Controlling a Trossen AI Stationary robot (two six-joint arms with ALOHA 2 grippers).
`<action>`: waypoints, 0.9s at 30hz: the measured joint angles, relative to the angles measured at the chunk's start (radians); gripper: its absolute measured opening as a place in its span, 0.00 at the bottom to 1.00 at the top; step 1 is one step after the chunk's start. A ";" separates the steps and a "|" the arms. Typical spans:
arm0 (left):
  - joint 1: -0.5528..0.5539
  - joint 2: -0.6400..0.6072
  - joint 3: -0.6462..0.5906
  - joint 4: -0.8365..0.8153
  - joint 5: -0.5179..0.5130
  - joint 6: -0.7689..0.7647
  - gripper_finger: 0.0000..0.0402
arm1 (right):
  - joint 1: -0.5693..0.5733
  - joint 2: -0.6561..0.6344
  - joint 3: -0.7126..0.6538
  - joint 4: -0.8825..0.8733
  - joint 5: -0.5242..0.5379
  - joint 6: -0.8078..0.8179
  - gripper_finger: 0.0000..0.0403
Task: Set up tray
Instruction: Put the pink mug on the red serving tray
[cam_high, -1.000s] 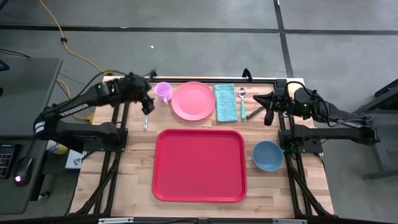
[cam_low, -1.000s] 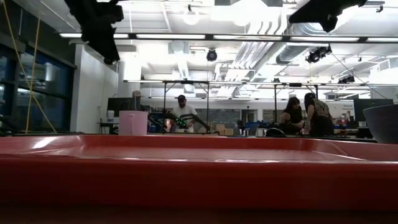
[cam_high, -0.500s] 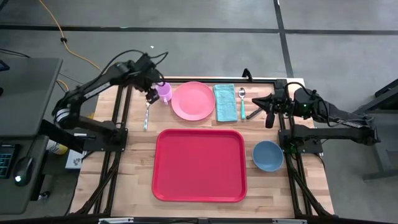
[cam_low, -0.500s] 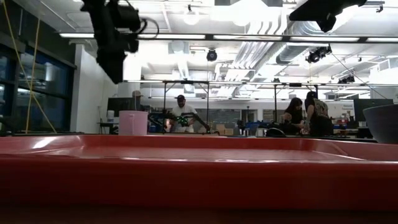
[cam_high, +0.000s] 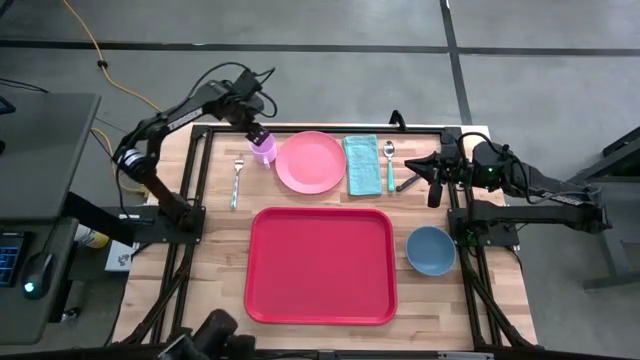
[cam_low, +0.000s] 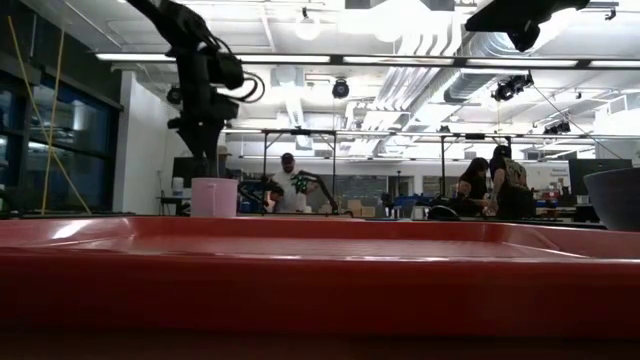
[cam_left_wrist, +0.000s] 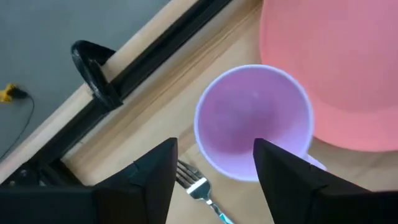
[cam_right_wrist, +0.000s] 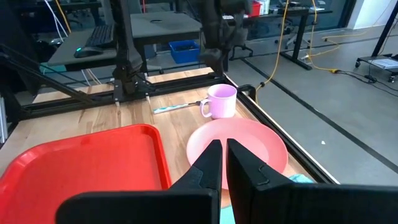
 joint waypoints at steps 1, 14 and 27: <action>0.000 0.013 0.000 0.001 -0.001 0.002 0.59 | 0.000 0.000 0.000 0.000 0.000 0.000 0.00; -0.001 0.097 0.000 0.027 -0.080 0.005 0.60 | 0.000 0.000 0.000 0.000 -0.009 0.000 0.00; 0.009 0.131 0.000 0.041 -0.063 0.016 0.58 | 0.000 0.000 0.000 0.001 -0.010 0.000 0.00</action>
